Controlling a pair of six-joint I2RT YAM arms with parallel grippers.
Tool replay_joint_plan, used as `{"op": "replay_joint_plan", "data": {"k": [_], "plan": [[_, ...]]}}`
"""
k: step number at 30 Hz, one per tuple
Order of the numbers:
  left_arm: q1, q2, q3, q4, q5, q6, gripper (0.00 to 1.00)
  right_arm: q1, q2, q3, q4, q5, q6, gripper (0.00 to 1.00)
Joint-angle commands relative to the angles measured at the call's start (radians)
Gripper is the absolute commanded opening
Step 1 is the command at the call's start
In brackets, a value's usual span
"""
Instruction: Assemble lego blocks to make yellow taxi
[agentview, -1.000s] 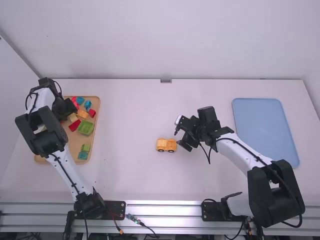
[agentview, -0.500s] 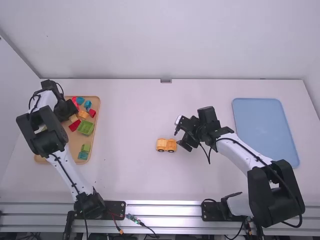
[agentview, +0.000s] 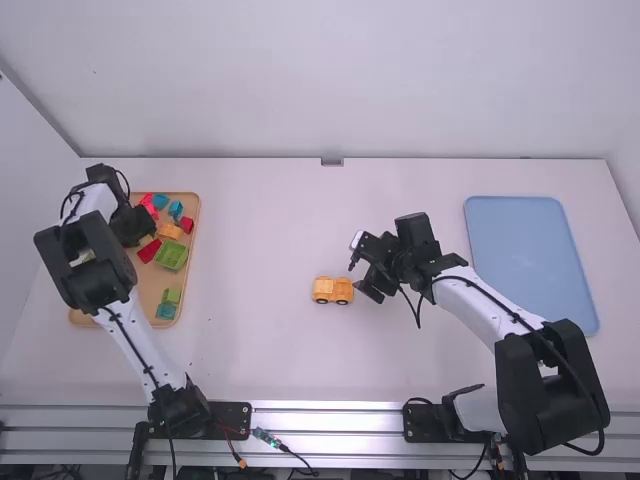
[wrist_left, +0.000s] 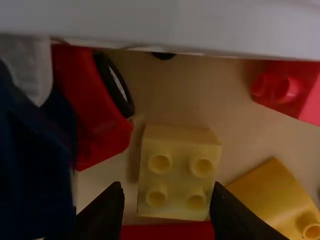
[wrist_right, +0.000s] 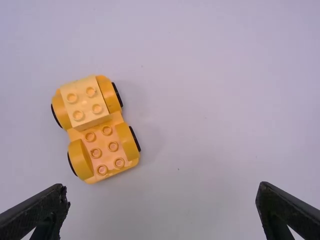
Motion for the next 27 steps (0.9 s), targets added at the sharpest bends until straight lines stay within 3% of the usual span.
{"op": "replay_joint_plan", "data": {"k": [1,6,11,22,24,25,27], "plan": [[-0.013,0.017,-0.023,0.018,-0.015,-0.003,0.47,0.0,-0.011,0.021,-0.004,-0.005,0.0,0.99],[-0.012,0.017,-0.063,0.077,0.041,0.053,0.5,0.0,-0.011,0.021,-0.015,-0.005,0.0,0.99],[-0.012,0.017,-0.074,0.093,0.031,0.038,0.44,0.0,-0.011,0.021,-0.017,-0.005,-0.001,0.99],[-0.015,0.017,-0.068,0.1,0.03,0.012,0.44,-0.002,-0.011,0.021,-0.017,-0.005,-0.001,0.99],[-0.018,0.017,-0.068,0.099,0.028,0.014,0.39,-0.001,-0.011,0.021,-0.017,-0.005,-0.001,0.99],[-0.018,0.017,-0.068,0.101,0.029,0.032,0.31,-0.001,-0.011,0.021,-0.017,-0.005,-0.001,0.99],[-0.019,0.017,-0.068,0.104,0.032,0.051,0.28,-0.002,-0.011,0.021,-0.017,-0.005,0.0,0.99]]}}
